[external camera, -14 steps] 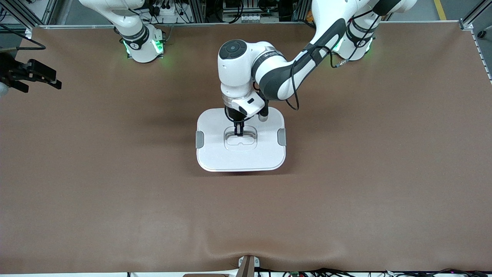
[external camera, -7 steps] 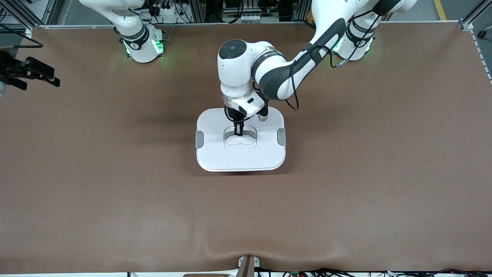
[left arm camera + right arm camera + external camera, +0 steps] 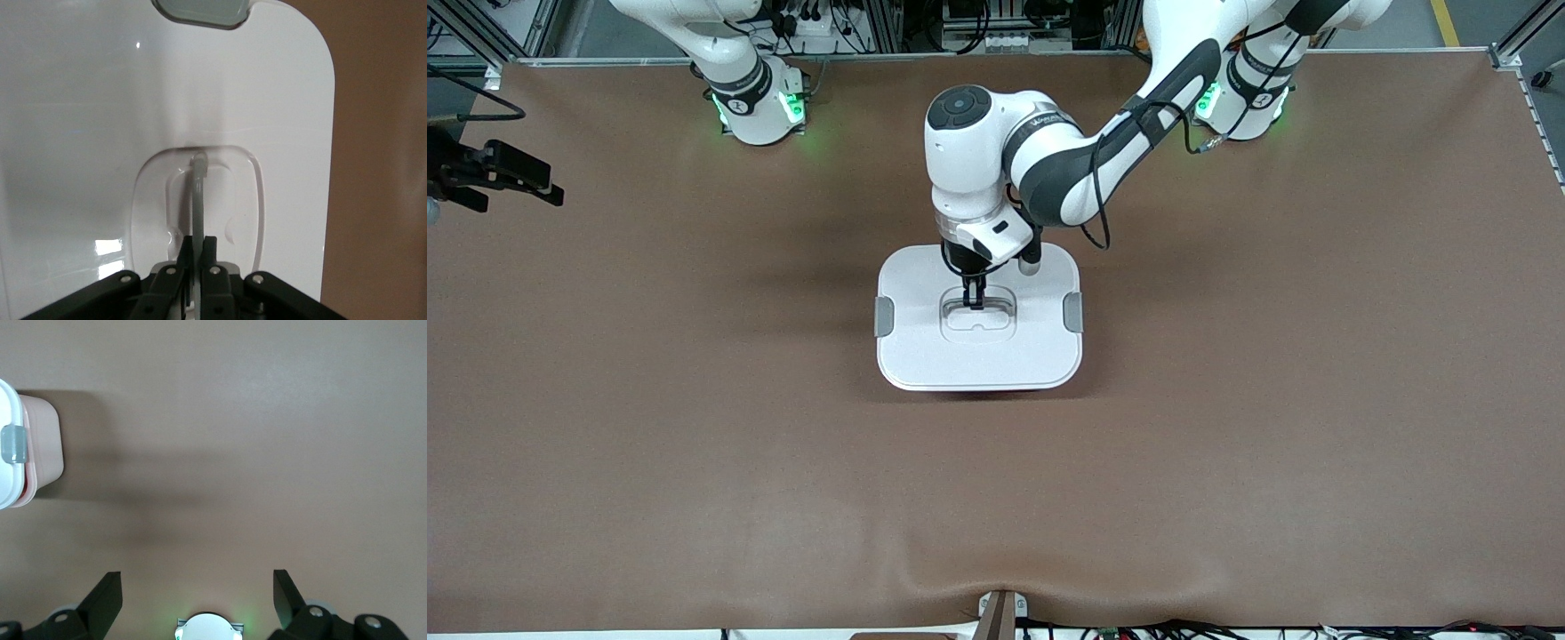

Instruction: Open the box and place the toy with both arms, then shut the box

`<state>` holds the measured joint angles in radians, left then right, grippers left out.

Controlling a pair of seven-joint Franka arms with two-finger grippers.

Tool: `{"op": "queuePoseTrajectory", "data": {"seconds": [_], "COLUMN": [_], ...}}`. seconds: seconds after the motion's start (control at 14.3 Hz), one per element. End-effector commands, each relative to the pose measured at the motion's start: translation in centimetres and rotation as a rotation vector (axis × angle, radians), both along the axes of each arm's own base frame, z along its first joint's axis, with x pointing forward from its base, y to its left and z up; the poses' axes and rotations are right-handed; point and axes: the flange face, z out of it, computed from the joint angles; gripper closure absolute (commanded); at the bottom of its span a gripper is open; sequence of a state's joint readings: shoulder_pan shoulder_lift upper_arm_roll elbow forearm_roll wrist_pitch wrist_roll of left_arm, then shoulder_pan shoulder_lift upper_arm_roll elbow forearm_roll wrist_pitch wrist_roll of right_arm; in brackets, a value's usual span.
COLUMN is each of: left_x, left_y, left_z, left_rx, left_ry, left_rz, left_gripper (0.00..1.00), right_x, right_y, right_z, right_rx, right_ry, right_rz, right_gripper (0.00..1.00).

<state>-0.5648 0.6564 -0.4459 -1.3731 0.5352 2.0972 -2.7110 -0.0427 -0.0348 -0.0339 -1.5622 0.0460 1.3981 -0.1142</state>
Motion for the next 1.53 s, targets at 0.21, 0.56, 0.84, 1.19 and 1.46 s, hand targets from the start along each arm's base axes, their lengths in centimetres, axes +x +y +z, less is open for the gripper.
{"op": "queuePoseTrajectory", "data": {"seconds": [0.21,0.56,0.84,1.19,1.46], "left_x": [0.3,0.3,0.2,-0.2,-0.6], "left_y": [-0.1,0.1,0.2,0.1,-0.2], "left_z": [0.3,0.3,-0.1,0.0,0.2], "left_rx": [-0.002,-0.012,-0.006,-0.013,-0.018], "left_ry": [-0.015,0.011,0.022,0.038,0.042], "left_rz": [0.039,0.056,0.057,0.062,0.058], "left_gripper": [1.00,1.00,1.00,1.00,1.00], "right_x": [0.4,0.4,0.5,0.6,0.8], "right_y": [0.3,1.5,2.1,2.7,2.8], "right_z": [-0.7,-0.4,-0.3,-0.2,-0.1], "right_rx": [-0.019,-0.020,-0.017,-0.021,-0.020], "right_ry": [0.010,0.002,-0.007,-0.018,-0.032], "right_rz": [0.018,0.040,0.050,0.060,0.060], "right_gripper": [0.00,0.00,0.00,0.00,0.00]}}
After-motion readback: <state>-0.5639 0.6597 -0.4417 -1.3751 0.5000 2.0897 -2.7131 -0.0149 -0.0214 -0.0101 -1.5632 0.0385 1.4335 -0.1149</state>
